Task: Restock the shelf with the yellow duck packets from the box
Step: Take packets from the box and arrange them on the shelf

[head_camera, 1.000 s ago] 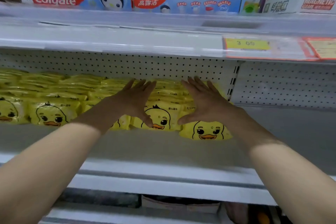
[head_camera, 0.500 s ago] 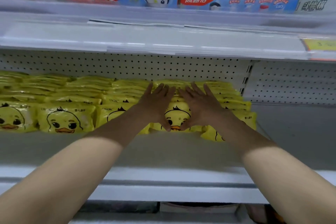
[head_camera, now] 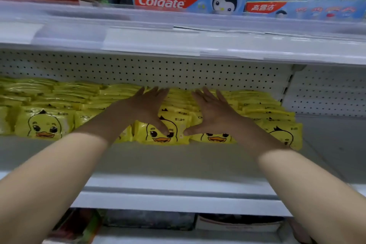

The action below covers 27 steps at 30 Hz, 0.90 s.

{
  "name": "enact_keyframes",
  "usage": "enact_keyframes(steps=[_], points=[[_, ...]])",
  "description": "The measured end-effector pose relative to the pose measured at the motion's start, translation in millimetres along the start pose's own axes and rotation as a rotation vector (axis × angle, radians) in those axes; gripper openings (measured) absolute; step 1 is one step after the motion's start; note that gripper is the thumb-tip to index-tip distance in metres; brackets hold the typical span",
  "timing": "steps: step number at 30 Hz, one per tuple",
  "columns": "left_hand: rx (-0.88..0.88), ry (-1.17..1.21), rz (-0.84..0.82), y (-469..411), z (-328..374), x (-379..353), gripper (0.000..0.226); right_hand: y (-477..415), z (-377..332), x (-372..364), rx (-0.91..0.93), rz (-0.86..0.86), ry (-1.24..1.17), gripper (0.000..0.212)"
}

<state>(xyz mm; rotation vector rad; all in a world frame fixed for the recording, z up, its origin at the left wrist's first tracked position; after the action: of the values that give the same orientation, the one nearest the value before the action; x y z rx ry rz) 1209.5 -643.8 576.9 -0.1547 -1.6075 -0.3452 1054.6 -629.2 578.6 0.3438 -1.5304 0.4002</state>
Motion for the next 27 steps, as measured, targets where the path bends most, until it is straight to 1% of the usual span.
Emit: enact_keyframes(steps=[3,6,10,16,20,27], points=[[-0.005,-0.052,-0.016,6,-10,-19,0.148,-13,-28,-6,0.043,-0.017,0.021,0.136],[-0.012,-0.123,0.031,7,-12,-25,0.151,-24,-43,-16,0.053,-0.023,0.071,0.141],[-0.015,-0.169,0.096,7,-12,-23,0.148,-34,-57,-27,0.057,-0.017,0.130,0.150],[-0.025,-0.180,0.123,-2,-17,-22,0.145,-41,-55,-26,0.026,0.063,0.131,0.142],[-0.028,-0.199,0.138,-4,-18,-22,0.145,-43,-55,-25,0.017,0.067,0.145,0.140],[-0.080,-0.167,0.118,1,-17,-26,0.150,-38,-55,-28,0.027,0.019,0.152,0.148]])
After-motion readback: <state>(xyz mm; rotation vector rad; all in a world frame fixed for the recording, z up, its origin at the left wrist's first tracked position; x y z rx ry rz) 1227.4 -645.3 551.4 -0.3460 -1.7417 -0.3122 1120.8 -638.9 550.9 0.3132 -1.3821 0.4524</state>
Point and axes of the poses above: each hand's wrist, its own y-axis away from the middle knuckle, its own x-axis out of the back of the hand, z = x × y, the point moved 10 cm from there along -y, towards the middle knuckle, and after that the axes turned 6 degrees about -z, right-handed, at the moved point
